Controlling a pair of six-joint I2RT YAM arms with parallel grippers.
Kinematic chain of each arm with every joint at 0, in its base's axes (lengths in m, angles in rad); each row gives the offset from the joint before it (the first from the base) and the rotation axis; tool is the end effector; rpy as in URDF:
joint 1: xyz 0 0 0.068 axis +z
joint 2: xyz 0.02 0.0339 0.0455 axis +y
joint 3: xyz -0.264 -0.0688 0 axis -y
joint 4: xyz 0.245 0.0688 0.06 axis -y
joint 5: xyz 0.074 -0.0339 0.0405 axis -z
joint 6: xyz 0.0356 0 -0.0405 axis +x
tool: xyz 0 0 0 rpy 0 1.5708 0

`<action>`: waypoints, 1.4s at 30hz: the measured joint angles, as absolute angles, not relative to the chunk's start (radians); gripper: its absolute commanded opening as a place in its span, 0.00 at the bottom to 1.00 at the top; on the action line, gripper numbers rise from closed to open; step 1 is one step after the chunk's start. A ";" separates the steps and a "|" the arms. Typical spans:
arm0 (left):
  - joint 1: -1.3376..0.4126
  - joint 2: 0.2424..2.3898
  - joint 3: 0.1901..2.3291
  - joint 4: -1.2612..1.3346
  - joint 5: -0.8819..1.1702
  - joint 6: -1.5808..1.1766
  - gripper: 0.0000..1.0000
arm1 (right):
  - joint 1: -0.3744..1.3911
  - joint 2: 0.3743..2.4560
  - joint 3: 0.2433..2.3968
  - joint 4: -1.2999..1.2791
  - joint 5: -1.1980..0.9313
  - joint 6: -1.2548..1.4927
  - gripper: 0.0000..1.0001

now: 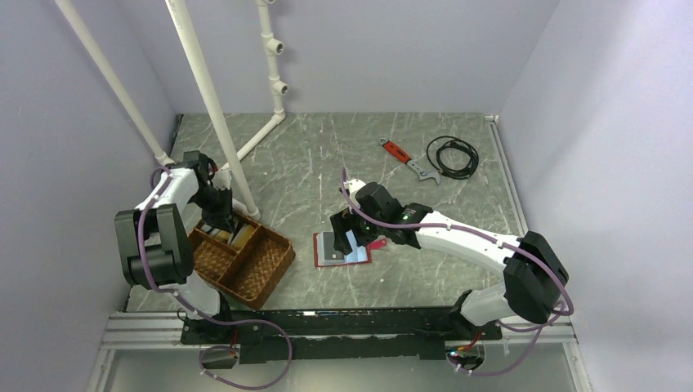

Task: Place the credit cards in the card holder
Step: Pick up the credit card from the storage box.

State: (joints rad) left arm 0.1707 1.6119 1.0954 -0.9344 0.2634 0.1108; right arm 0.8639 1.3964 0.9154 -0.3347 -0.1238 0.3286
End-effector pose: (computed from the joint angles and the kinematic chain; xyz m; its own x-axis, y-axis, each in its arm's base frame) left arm 0.2839 0.0395 0.2009 -0.9871 -0.0618 -0.1475 -0.0243 0.9695 -0.2437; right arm 0.1877 0.2265 0.2337 -0.7089 -0.3369 -0.6197 -0.6136 0.7278 0.3063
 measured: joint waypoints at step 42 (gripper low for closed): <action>0.147 1.435 1.280 -1.194 -0.025 -0.276 0.00 | 0.864 1.430 0.916 -0.310 -0.172 0.329 0.95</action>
State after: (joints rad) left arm 0.1467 1.4345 1.2797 -1.1938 -0.0250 -0.2760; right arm 0.8639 1.4300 0.9165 -0.3103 -0.1719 0.3294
